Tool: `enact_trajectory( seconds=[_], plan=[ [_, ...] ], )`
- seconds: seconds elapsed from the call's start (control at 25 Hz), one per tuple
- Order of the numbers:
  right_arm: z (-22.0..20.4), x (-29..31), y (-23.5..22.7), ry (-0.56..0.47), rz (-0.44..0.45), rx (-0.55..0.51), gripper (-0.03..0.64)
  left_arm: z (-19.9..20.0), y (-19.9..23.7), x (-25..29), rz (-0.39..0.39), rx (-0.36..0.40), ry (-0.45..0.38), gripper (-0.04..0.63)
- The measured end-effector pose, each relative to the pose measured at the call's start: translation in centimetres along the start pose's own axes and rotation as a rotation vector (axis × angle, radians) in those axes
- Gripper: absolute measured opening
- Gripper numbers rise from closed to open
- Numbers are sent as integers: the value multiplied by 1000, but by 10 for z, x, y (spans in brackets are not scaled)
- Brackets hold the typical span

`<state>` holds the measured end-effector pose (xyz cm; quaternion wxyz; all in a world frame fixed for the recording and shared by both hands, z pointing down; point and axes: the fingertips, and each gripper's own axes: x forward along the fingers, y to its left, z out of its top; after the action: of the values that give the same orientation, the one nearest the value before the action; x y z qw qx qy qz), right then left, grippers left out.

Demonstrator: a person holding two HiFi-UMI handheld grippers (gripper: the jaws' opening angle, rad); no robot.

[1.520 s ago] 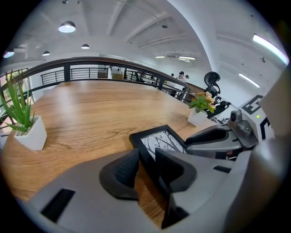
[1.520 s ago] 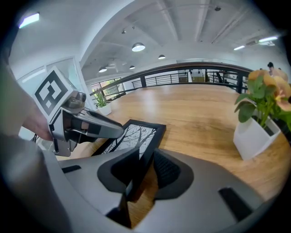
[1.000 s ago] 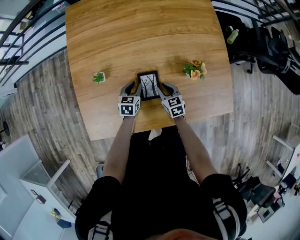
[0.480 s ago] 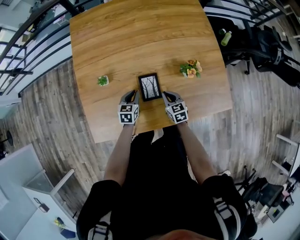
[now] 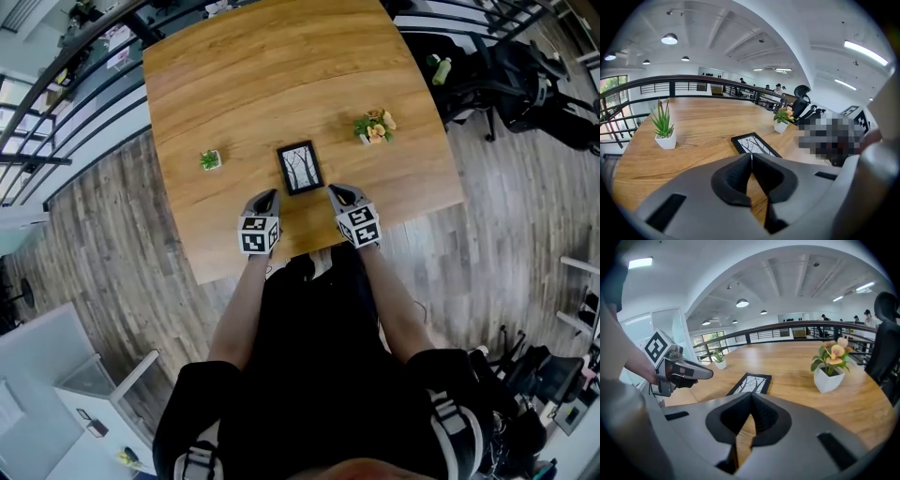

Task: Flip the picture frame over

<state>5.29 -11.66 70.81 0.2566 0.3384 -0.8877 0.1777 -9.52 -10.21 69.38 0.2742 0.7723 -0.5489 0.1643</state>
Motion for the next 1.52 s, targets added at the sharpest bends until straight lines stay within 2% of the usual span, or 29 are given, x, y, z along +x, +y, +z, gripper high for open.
enact_trajectory(
  seconds=[0.28,0.52,1.04,1.52],
  plan=[
    [2,-11,14,-26,-46,15,6,4,-1,-19,-14,23,-21,29],
    [1,-12,31,-9,-67,-51,6,7,-2,-28,-39,40,-30,29],
    [-1,-16,30,-7,-120,-55,6,14,-11,-31,-87,65,-40,29],
    [-1,-22,36,5,-130,-64,6,15,-14,-35,-105,63,-49,28]
  ],
)
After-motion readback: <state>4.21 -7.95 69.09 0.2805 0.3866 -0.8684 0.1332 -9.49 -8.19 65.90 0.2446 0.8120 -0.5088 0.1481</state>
